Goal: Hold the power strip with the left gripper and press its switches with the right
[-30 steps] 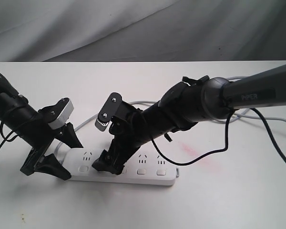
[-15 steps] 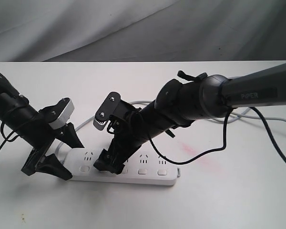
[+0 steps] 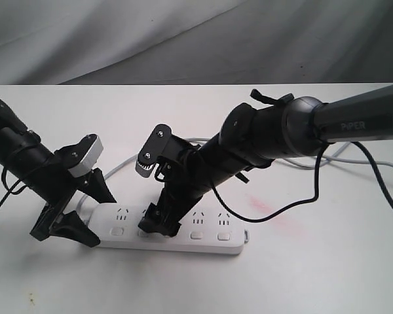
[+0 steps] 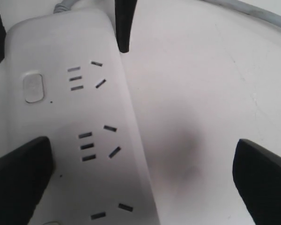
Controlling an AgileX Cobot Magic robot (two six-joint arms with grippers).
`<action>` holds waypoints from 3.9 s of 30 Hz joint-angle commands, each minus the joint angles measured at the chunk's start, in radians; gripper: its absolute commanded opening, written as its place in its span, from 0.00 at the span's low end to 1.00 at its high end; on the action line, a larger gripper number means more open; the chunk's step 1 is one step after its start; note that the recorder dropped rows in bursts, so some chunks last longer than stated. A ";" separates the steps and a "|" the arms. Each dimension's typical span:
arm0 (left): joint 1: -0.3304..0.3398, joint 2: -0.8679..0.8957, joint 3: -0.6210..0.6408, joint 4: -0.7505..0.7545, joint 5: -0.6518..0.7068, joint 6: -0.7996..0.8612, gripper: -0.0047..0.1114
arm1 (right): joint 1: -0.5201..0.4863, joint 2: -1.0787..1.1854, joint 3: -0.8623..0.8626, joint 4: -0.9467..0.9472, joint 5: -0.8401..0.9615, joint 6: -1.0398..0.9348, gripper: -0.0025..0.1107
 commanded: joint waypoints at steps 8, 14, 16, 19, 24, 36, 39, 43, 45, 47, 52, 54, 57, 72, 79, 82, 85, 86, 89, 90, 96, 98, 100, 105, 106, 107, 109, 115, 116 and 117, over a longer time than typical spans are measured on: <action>0.000 -0.004 -0.001 0.010 0.013 0.005 0.51 | -0.010 0.062 0.028 -0.107 -0.018 -0.064 0.86; 0.000 -0.004 -0.001 0.010 0.013 0.005 0.51 | -0.010 0.062 0.028 -0.092 -0.001 -0.064 0.86; 0.000 -0.004 -0.001 0.010 0.013 0.005 0.51 | -0.008 0.060 0.028 -0.092 0.024 -0.062 0.86; 0.000 -0.004 -0.001 0.010 0.013 0.005 0.51 | 0.002 0.060 0.028 -0.092 0.033 -0.045 0.86; 0.000 -0.004 -0.001 0.010 0.013 0.005 0.51 | 0.024 0.058 0.028 -0.096 0.024 -0.043 0.86; 0.000 -0.004 -0.001 0.010 0.013 0.005 0.51 | 0.032 0.036 0.028 -0.085 -0.006 -0.024 0.86; 0.000 -0.004 -0.001 0.010 0.013 0.005 0.51 | 0.035 -0.029 0.028 0.009 -0.013 -0.098 0.86; 0.000 -0.004 -0.001 0.010 0.013 0.005 0.51 | 0.014 -0.141 0.028 0.042 -0.007 -0.132 0.86; 0.000 -0.004 -0.001 0.010 0.013 0.005 0.51 | -0.007 -0.175 0.028 0.040 0.012 -0.132 0.86; 0.000 -0.004 -0.001 0.010 0.013 0.005 0.51 | -0.038 -0.196 0.028 0.040 0.041 -0.134 0.86; 0.000 -0.004 -0.001 0.010 0.013 0.005 0.51 | -0.081 -0.192 0.096 0.159 0.070 -0.261 0.86; 0.000 -0.004 -0.001 0.010 0.013 0.005 0.51 | -0.081 -0.192 0.132 0.273 0.073 -0.360 0.86; 0.000 -0.004 -0.001 0.010 0.013 0.005 0.51 | -0.081 -0.169 0.148 0.310 0.068 -0.393 0.86; 0.000 -0.004 -0.001 0.010 0.013 0.005 0.51 | -0.081 -0.089 0.148 0.327 0.034 -0.416 0.86; 0.000 -0.004 -0.001 0.010 0.013 0.005 0.51 | -0.081 -0.089 0.148 0.324 0.020 -0.430 0.86; 0.000 -0.004 -0.001 0.010 0.013 0.005 0.51 | -0.081 -0.089 0.148 0.324 0.006 -0.434 0.86; 0.000 -0.004 -0.001 0.010 0.013 0.005 0.51 | -0.081 -0.089 0.148 0.320 -0.005 -0.434 0.86; 0.000 -0.004 -0.001 0.010 0.013 0.005 0.51 | -0.081 -0.089 0.148 0.320 -0.005 -0.434 0.86; 0.000 -0.004 -0.001 0.010 0.013 0.005 0.51 | -0.081 -0.089 0.148 0.320 -0.003 -0.434 0.86; 0.000 -0.004 -0.001 0.010 0.013 0.005 0.51 | -0.081 -0.089 0.148 0.320 -0.003 -0.432 0.86; 0.000 -0.004 -0.001 0.010 0.013 0.005 0.51 | -0.081 -0.053 0.148 0.320 0.043 -0.424 0.86; 0.000 -0.004 -0.001 0.010 0.013 0.005 0.51 | -0.081 -0.038 0.148 0.318 0.043 -0.419 0.86; 0.000 -0.004 -0.001 0.010 0.013 0.005 0.51 | -0.081 -0.036 0.148 0.314 0.043 -0.419 0.86; 0.000 -0.004 -0.001 0.010 0.013 0.005 0.51 | -0.081 -0.036 0.148 0.242 0.001 -0.373 0.86; 0.000 -0.004 -0.001 0.010 0.013 0.005 0.51 | -0.081 -0.036 0.148 0.227 -0.012 -0.359 0.86; 0.000 -0.004 -0.001 0.010 0.013 0.005 0.51 | -0.081 -0.036 0.148 0.210 -0.026 -0.347 0.86; 0.000 -0.004 -0.001 0.010 0.013 0.005 0.51 | -0.081 -0.036 0.148 0.168 -0.032 -0.321 0.86; 0.000 -0.004 -0.001 0.010 0.013 0.005 0.51 | -0.081 -0.033 0.161 0.117 -0.048 -0.284 0.86; 0.000 -0.004 -0.001 0.010 0.013 0.005 0.51 | -0.083 -0.033 0.168 0.109 -0.054 -0.277 0.86; 0.000 -0.004 -0.001 0.010 0.013 0.005 0.51 | -0.083 -0.033 0.173 0.109 -0.058 -0.277 0.86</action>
